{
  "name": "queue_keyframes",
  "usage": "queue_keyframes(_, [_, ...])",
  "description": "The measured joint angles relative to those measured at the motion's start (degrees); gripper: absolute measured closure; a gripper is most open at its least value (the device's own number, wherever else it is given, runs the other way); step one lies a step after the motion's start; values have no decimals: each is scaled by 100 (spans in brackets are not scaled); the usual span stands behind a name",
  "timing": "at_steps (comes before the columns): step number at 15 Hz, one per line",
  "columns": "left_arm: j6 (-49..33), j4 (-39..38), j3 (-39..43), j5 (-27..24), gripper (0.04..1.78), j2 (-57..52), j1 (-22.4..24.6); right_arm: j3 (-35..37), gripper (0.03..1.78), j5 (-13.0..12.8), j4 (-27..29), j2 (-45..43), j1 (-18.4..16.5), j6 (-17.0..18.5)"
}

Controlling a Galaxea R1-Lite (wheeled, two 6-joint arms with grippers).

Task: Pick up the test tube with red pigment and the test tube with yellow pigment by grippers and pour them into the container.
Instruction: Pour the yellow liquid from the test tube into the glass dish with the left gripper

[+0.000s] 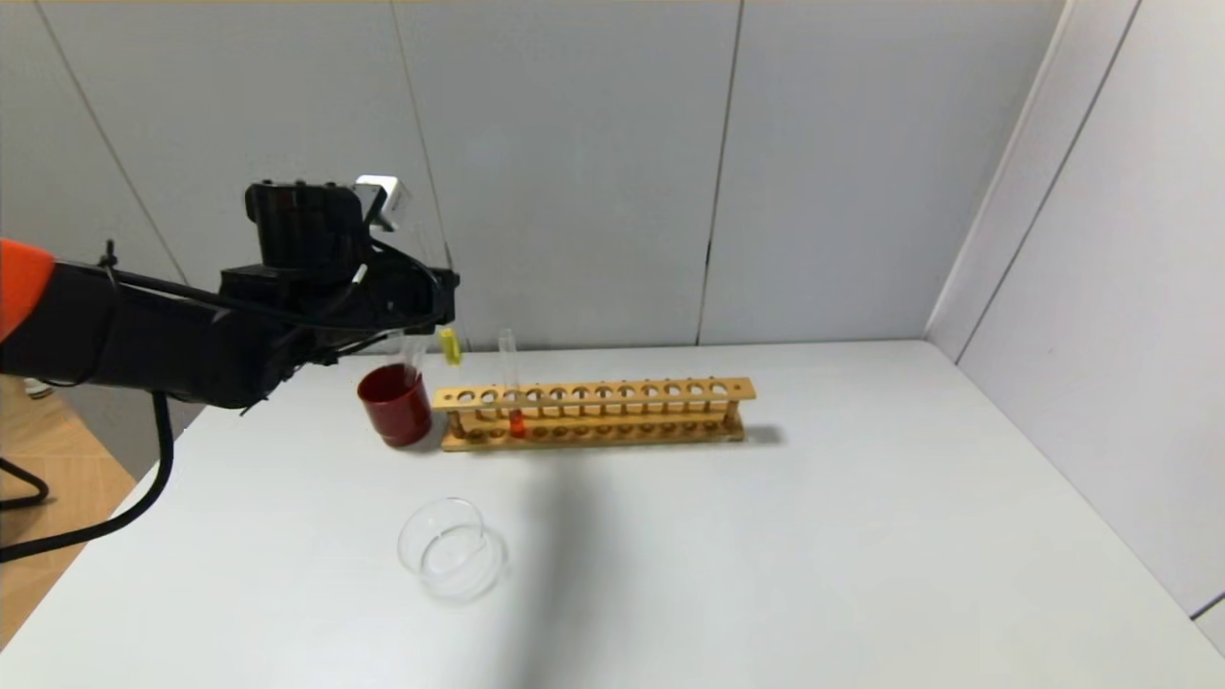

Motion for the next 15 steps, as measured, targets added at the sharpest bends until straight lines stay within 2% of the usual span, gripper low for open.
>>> queue_keyframes(6, [274,451,247,74,149,-892,-16,0,6,0,0,0,0,2])
queue_keyframes(10, [705,418,1067,179,149,-1419,98,0,6,0,0,0,-2,0])
queue_keyframes(15, [735,121,2160,227,149,-1921,130,0,6,-2,0,0,0,2])
